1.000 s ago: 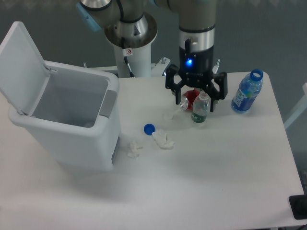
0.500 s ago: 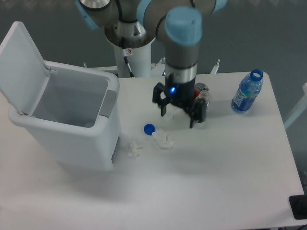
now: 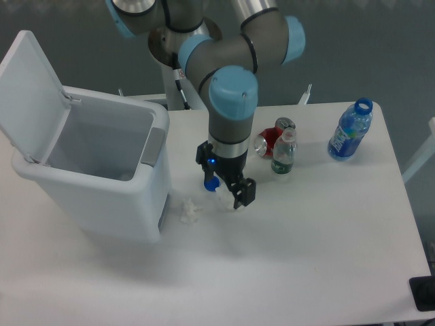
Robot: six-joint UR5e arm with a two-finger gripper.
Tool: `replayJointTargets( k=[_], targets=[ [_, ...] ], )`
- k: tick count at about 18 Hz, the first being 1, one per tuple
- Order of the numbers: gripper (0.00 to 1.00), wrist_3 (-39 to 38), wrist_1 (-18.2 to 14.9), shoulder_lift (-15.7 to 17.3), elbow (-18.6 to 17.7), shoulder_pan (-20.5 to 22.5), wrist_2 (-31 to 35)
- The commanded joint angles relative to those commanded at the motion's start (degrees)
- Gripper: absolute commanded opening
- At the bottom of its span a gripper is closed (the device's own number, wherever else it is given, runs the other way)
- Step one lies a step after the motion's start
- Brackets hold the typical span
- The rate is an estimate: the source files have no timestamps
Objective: Pick up the paper ball
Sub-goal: 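Move the open gripper down toward the crumpled white paper balls, then lower the gripper onto the paper ball beside the bin and close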
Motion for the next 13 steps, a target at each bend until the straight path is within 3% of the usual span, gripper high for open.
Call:
replayJointTargets(
  k=[5, 13],
  targets=[
    [1.00, 6.2, -0.1, -1.2, -1.1, -0.7, 0.7],
    [1.00, 6.1, 0.2, -1.9, -3.7, -3.2, 0.1]
  ],
)
